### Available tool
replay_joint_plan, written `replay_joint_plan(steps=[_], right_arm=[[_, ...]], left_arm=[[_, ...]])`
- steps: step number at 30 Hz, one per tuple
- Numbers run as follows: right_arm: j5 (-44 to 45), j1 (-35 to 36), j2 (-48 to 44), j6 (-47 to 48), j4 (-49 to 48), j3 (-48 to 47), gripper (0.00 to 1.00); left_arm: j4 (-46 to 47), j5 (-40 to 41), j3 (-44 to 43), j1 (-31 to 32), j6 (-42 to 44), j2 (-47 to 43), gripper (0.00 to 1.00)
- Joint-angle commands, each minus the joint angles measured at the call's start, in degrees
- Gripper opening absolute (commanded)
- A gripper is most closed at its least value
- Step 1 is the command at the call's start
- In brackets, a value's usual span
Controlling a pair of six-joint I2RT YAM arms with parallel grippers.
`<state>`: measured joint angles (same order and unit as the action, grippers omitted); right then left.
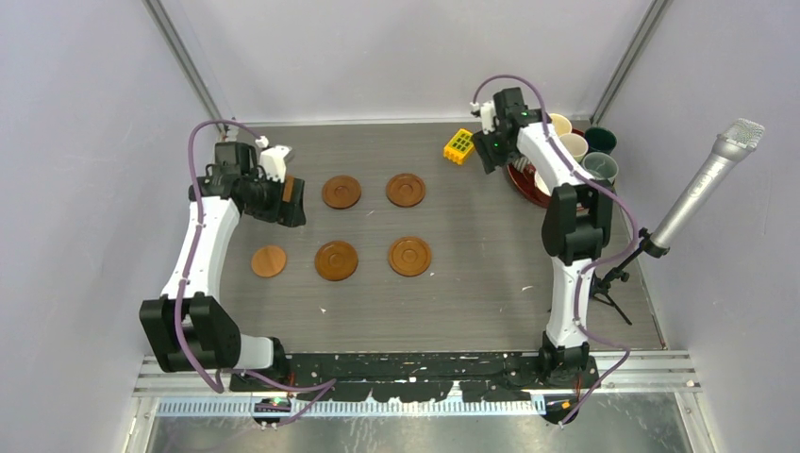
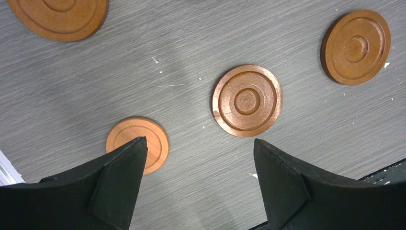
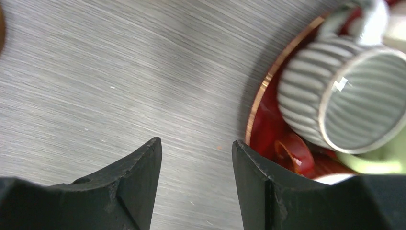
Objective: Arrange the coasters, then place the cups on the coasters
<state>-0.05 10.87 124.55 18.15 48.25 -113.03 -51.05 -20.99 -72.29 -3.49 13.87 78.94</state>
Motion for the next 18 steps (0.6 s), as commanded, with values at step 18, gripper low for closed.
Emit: replay_joint_plan(steps=[18], right_arm=[[5.3,-4.9,1.6,3.9,-3.8,6.2,0.52]], left_arm=[[1.8,1.7,1.0,0.2,0.7,-6.3,0.84]])
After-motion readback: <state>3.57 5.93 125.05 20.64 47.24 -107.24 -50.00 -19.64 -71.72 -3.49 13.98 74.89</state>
